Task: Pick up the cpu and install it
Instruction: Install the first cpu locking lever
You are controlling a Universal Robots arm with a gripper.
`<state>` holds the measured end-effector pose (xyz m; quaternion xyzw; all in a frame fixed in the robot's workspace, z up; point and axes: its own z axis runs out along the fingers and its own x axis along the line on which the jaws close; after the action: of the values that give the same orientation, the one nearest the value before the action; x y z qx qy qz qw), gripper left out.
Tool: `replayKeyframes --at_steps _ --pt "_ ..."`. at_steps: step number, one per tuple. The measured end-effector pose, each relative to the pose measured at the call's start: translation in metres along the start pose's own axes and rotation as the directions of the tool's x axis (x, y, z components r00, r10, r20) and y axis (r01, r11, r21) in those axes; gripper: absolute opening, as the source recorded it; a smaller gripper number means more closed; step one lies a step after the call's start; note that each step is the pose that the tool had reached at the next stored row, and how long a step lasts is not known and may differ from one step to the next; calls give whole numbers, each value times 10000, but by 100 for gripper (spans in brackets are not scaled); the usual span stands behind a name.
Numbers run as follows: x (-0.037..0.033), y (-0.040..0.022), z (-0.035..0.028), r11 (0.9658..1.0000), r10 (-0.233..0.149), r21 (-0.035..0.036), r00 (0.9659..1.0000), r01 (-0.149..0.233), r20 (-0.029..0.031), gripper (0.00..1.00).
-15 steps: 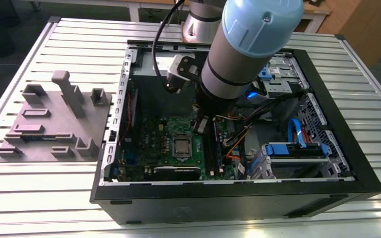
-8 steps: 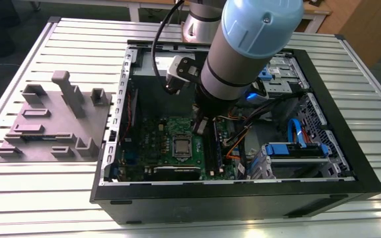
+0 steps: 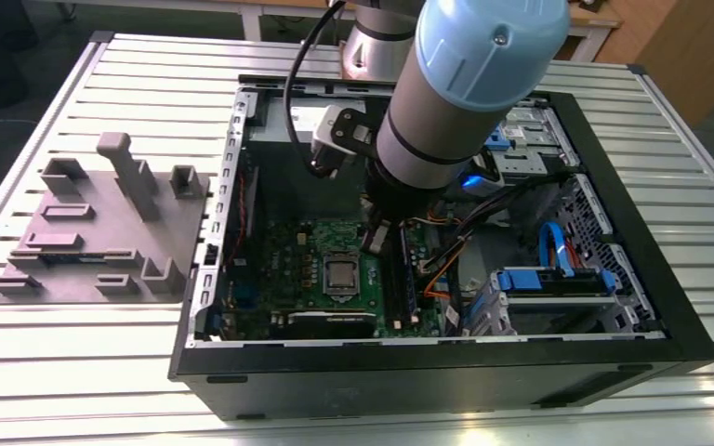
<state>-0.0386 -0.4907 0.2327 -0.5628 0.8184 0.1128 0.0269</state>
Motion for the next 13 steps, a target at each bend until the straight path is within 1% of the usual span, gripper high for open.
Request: replayKeyframes --at_steps 6,9,13 --pt "1 0 0 10000 0 0 10000 0 0 10" --pt "15 -5 -3 10000 -29 -6 10000 29 -5 10" --pt "25 -2 -4 9996 -285 -49 9996 285 -43 10"
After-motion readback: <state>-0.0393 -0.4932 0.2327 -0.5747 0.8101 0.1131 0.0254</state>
